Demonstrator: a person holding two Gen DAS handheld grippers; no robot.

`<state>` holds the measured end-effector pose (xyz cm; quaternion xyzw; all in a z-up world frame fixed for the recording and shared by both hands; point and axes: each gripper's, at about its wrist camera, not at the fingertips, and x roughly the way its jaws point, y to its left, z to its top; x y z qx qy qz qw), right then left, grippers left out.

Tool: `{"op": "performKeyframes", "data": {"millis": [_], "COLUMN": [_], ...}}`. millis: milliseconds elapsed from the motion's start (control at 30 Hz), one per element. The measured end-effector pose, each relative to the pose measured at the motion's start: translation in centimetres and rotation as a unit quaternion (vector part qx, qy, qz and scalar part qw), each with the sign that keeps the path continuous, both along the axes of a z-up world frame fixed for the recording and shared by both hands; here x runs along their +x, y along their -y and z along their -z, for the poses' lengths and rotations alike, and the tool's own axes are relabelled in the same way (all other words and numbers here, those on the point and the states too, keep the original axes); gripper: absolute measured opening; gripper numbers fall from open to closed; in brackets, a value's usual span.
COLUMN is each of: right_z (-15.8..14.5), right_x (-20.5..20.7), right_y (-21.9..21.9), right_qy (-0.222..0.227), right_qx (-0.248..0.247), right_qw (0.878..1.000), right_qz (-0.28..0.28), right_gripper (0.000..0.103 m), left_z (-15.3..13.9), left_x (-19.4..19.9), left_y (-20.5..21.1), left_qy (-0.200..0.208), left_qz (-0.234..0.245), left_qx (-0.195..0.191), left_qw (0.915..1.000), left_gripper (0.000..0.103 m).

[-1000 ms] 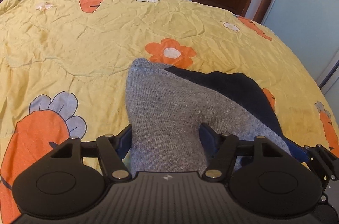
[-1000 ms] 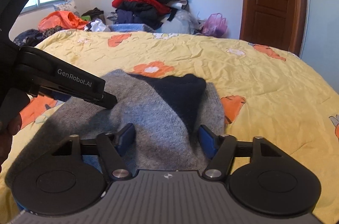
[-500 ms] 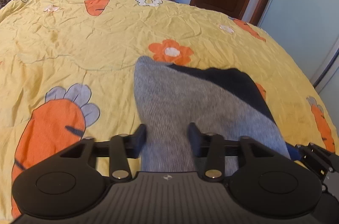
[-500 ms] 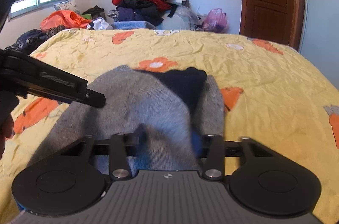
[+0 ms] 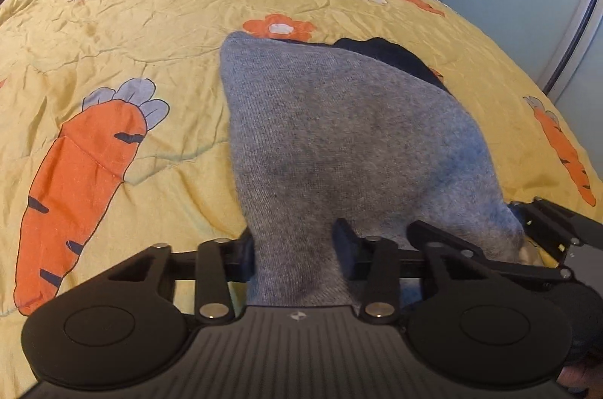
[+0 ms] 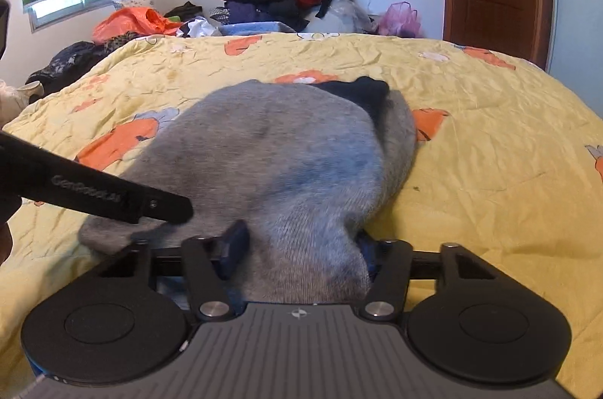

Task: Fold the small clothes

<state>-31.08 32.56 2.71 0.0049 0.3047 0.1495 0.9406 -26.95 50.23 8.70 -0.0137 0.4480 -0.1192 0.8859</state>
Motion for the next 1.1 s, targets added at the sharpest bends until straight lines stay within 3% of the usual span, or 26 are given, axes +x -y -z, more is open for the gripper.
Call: {"op": "performKeyframes", "data": {"millis": [67, 133, 333, 700, 800, 867, 900, 1100], "right_z": [-0.2, -0.2, -0.6, -1.0, -0.6, -0.8, -1.0, -1.7], "right_x": [-0.2, -0.4, -1.2, -2.2, -1.9, -2.0, -2.1, -2.1], "right_y": [-0.1, -0.1, 0.1, 0.2, 0.3, 0.4, 0.5, 1.2], "right_qy": [-0.005, -0.003, 0.001, 0.006, 0.004, 0.005, 0.007, 0.016], "right_qx": [0.011, 0.010, 0.010, 0.001, -0.005, -0.015, -0.016, -0.023], "right_qw": [1.000, 1.000, 1.000, 1.000, 1.000, 1.000, 1.000, 0.999], "right_qz": [0.000, 0.000, -0.002, -0.002, 0.006, 0.017, 0.018, 0.019], "right_gripper": [0.045, 0.044, 0.033, 0.031, 0.046, 0.070, 0.074, 0.077], "left_z": [-0.2, -0.2, -0.3, -0.9, -0.2, -0.3, -0.5, -2.4], "left_x": [-0.3, -0.6, -1.6, -3.0, -3.1, -3.0, -2.9, -1.2], "left_y": [0.0, -0.1, -0.4, -0.9, -0.9, -0.9, -0.9, -0.3], "left_qy": [0.002, 0.000, 0.006, 0.012, 0.013, 0.012, 0.012, 0.033], "left_qz": [0.003, 0.009, 0.007, 0.017, 0.022, 0.021, 0.021, 0.008], "left_qx": [0.006, 0.004, -0.001, 0.004, 0.018, 0.018, 0.017, 0.023], "left_qw": [1.0000, 1.0000, 1.0000, 0.9998, 0.9995, 0.9996, 0.9996, 0.9992], "left_gripper": [0.028, 0.020, 0.016, 0.013, 0.013, 0.013, 0.014, 0.020]}}
